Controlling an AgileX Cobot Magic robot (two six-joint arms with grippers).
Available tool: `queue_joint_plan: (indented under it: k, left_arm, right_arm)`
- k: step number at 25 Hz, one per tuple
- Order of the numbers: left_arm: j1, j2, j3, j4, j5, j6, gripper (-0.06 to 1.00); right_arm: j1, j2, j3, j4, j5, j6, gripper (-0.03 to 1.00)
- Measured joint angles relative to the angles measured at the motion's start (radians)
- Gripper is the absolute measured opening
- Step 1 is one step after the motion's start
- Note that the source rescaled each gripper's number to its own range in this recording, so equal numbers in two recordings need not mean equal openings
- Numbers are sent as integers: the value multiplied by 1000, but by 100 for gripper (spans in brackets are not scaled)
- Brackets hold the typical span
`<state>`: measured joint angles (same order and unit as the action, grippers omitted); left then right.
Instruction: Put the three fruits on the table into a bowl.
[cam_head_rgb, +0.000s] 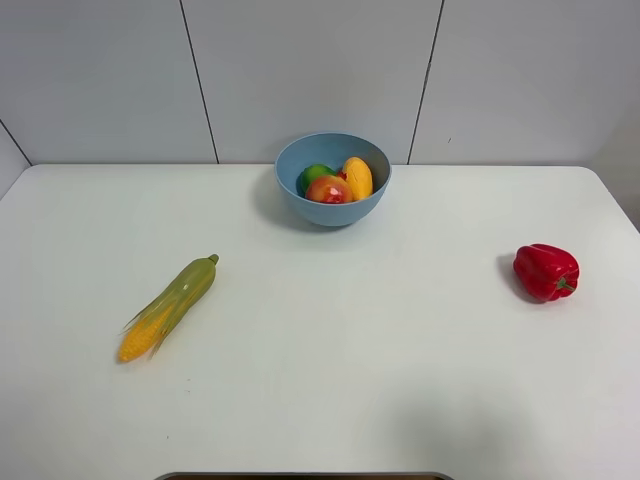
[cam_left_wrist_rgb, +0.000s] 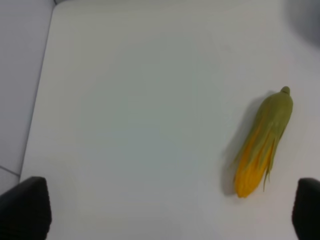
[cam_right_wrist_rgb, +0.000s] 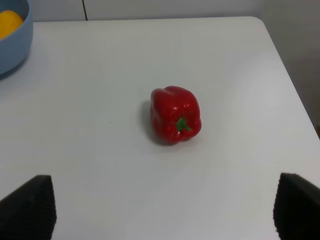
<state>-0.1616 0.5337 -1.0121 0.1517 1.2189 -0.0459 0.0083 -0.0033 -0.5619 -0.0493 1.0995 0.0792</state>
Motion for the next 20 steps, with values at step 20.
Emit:
queue_joint_plan:
  k: [20]
  left_arm:
    - [0,-422,544,-86,-92,-77,100]
  right_arm:
    - [0,0,0,0,0,0,92]
